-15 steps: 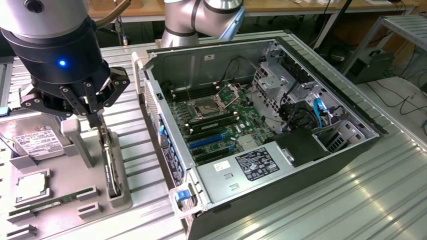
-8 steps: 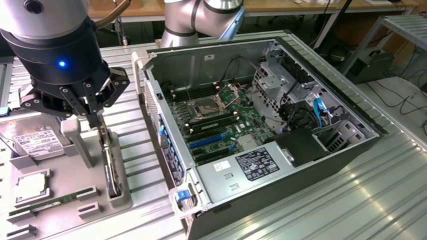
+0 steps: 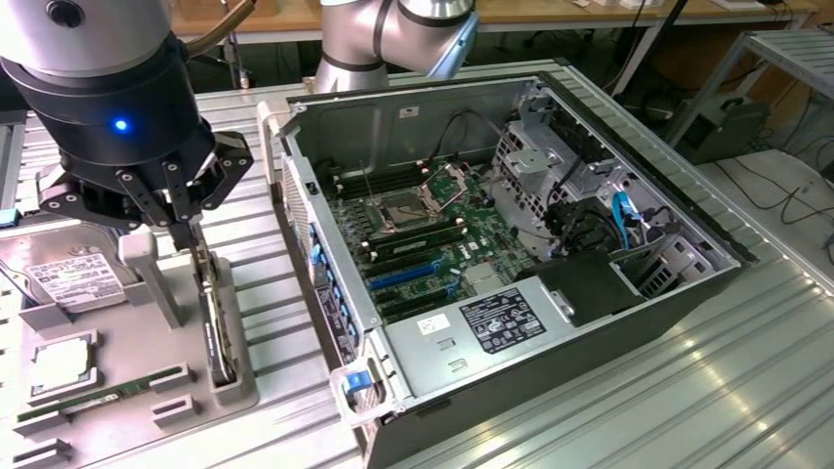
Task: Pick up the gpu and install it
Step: 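Pick up the gpu and move the gpu toward the slot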
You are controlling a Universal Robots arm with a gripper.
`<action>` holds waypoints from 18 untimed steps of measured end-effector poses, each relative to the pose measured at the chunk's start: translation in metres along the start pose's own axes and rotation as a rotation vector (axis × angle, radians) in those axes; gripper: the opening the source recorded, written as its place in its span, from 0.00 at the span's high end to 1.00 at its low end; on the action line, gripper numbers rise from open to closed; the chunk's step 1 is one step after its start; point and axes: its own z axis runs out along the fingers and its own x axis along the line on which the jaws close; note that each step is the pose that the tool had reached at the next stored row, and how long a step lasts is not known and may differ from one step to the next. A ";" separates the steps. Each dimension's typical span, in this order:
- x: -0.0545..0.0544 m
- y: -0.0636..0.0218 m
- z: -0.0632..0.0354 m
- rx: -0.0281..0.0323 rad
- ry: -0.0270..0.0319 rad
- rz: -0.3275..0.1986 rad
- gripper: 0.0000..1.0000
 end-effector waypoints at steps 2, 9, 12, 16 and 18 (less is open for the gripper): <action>0.000 -0.0001 0.0000 -0.0003 0.0000 0.000 0.89; 0.000 0.0017 0.0002 0.0420 0.0043 -0.001 0.40; -0.001 0.0093 0.0050 0.0913 0.0170 -0.001 0.34; -0.001 0.0095 0.0133 0.0917 0.0158 0.023 0.34; -0.001 0.0092 0.0164 0.0921 0.0148 0.039 0.34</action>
